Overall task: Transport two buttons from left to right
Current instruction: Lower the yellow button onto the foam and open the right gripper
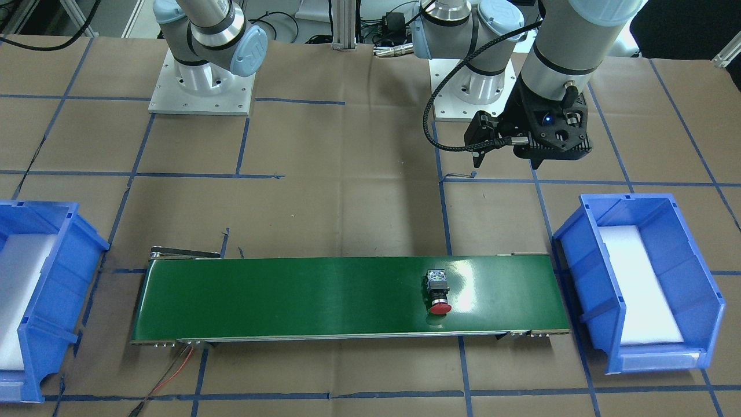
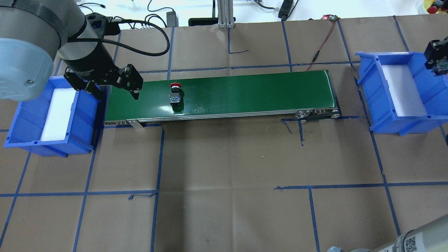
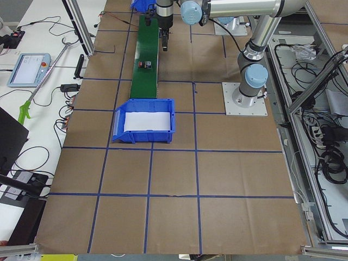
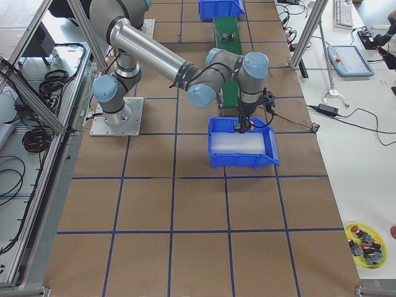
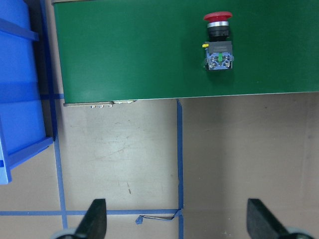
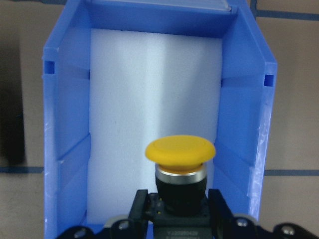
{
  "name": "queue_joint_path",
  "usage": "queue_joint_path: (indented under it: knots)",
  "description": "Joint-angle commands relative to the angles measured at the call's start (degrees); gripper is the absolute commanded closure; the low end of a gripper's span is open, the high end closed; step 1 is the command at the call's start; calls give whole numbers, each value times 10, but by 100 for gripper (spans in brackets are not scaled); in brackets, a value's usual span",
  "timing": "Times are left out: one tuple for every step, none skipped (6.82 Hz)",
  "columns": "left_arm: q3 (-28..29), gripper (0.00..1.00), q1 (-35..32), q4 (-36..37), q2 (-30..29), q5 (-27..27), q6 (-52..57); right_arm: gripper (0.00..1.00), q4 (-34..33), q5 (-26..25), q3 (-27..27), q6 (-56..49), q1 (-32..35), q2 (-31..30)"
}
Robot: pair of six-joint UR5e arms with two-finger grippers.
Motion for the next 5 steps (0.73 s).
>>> queue_joint_path:
  knots:
    - [0,0,0,0,-1,1,0,96,-153,2,112,-29,-1,3]
    - [0,0,0,0,-3,0,0,96,-165,2,124,-30,-1,10]
    - [0,0,0,0,-3,0,0,96,-166,0,123,-31,-1,28]
    - [0,0,0,0,-3,0,0,96,-165,-6,128,-33,-4,36]
    - [0,0,0,0,-3,0,0,96,-162,-8,129,-39,-5,40]
